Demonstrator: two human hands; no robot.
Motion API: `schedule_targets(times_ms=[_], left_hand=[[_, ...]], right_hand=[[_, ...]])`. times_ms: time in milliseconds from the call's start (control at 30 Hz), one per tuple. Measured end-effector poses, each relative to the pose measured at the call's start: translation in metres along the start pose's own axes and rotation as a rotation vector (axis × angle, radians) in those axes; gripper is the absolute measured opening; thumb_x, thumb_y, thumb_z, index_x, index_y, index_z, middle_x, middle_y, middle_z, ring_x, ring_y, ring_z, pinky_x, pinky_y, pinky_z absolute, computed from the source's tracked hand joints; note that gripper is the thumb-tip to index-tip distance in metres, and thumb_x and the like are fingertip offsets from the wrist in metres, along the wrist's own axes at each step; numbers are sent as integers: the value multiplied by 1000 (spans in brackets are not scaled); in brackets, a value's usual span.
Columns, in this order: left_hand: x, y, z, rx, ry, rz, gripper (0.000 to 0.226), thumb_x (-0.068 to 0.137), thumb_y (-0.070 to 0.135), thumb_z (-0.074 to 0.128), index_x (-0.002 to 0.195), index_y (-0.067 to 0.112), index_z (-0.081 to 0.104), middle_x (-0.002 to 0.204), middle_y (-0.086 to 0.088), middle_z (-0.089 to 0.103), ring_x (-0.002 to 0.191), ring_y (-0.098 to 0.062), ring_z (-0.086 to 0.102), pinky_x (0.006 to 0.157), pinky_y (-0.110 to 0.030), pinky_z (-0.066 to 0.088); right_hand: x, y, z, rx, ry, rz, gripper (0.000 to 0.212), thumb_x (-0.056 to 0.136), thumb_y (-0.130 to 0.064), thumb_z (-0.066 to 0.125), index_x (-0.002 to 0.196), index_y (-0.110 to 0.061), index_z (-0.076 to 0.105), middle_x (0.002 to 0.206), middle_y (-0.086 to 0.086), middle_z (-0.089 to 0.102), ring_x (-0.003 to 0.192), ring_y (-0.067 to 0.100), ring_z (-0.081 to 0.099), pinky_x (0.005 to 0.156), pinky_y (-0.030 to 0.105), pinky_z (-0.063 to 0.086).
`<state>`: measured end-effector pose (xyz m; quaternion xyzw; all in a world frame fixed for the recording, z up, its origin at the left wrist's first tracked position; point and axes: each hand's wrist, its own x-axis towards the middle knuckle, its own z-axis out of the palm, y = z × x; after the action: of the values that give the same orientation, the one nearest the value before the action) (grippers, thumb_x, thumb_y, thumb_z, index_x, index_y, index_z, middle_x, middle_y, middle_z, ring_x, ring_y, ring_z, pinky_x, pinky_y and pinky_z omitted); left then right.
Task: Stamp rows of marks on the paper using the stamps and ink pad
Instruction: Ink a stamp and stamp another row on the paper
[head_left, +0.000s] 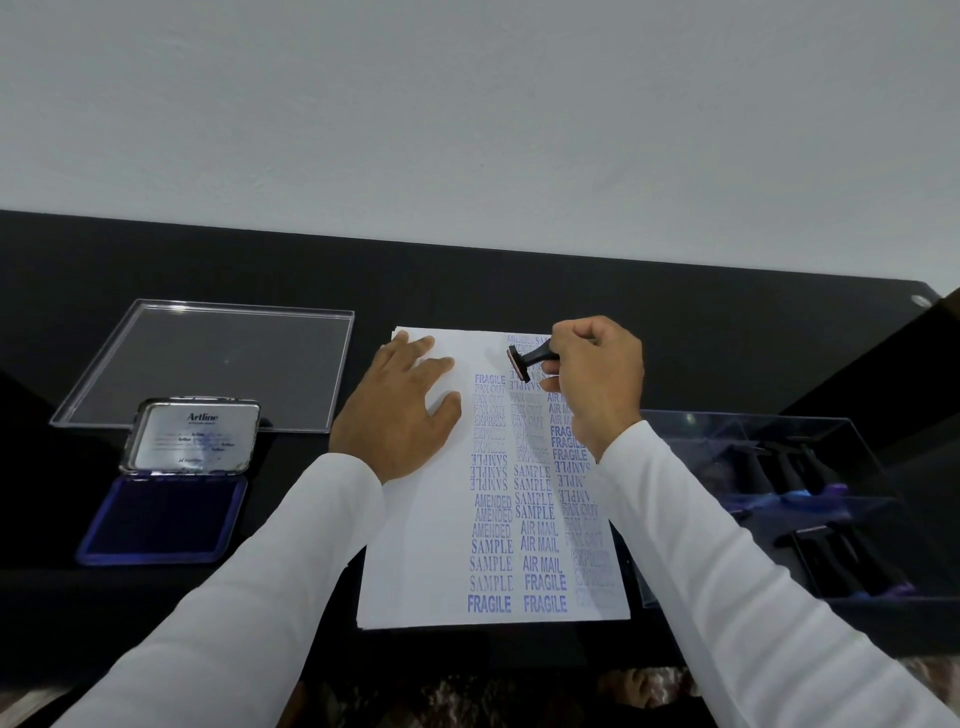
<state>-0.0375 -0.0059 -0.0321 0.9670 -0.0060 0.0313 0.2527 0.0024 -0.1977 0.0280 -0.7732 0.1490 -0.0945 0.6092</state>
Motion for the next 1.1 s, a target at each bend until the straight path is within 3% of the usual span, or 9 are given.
schedule_targets(times_ms=[833, 1100], left_hand=[[2, 1, -2, -41, 12, 21, 53, 98, 51, 52, 146, 31, 48, 163, 8, 29, 154, -19, 12, 121, -46, 23], [-19, -2, -24, -68, 130, 39, 52, 97, 49, 57, 144, 29, 50, 161, 7, 33, 153, -20, 19, 120, -47, 21]], right_hand=[[-1, -1, -2, -25, -10, -14, 8, 93, -18, 64, 89, -23, 68, 88, -2, 68, 79, 18, 69, 63, 30, 62], [-24, -9, 7, -34, -75, -41, 8, 93, -16, 63, 92, -22, 69, 88, -3, 68, 79, 18, 70, 63, 30, 62]])
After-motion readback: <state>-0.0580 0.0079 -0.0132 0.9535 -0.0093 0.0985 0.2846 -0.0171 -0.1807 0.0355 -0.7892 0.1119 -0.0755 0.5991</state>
